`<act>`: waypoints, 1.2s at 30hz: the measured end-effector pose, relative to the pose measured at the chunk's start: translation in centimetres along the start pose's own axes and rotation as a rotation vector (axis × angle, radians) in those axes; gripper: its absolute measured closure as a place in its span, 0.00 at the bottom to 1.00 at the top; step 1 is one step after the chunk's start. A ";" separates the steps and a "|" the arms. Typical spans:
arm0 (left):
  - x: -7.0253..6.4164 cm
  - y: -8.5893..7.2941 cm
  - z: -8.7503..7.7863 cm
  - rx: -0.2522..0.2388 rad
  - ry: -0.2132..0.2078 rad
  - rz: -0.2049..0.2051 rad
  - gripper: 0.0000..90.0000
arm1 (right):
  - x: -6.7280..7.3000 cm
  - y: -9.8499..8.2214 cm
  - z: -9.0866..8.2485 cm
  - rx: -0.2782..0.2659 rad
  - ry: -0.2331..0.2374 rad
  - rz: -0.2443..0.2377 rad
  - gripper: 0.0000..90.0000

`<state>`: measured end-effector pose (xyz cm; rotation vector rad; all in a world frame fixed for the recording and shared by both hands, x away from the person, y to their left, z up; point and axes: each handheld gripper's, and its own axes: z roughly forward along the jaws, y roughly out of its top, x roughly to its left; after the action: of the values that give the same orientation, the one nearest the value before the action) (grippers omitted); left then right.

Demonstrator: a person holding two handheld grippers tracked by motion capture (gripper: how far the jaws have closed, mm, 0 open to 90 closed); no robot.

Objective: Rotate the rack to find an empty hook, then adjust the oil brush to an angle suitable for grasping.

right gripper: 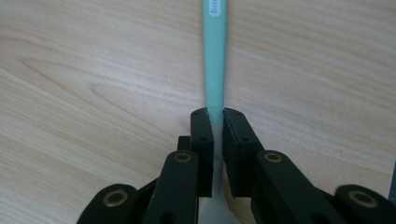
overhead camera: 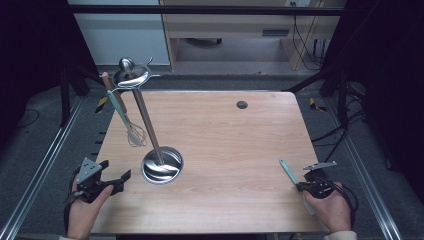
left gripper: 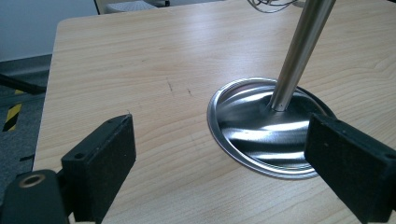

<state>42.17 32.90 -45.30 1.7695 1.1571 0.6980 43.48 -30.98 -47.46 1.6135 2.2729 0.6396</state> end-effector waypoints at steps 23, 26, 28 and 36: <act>0.1 0.0 -0.2 -0.006 0.002 -0.008 0.10 | 10.6 7.1 -5.1 -0.305 0.107 -0.180 0.93; 0.1 0.0 -0.2 -0.004 0.002 -0.005 0.10 | 12.3 8.0 -5.7 -0.342 0.123 -0.219 0.93; 0.0 0.0 -0.2 -0.003 -0.001 -0.003 0.10 | 13.4 8.5 -6.2 -0.365 0.132 -0.242 0.93; 0.2 -0.1 -0.3 -0.009 0.003 -0.010 0.10 | 17.8 10.6 -8.2 -0.452 0.178 -0.317 0.93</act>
<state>41.97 33.17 -45.22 1.7540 1.1623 0.6986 42.27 -12.83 -34.53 0.9971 2.2192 1.1445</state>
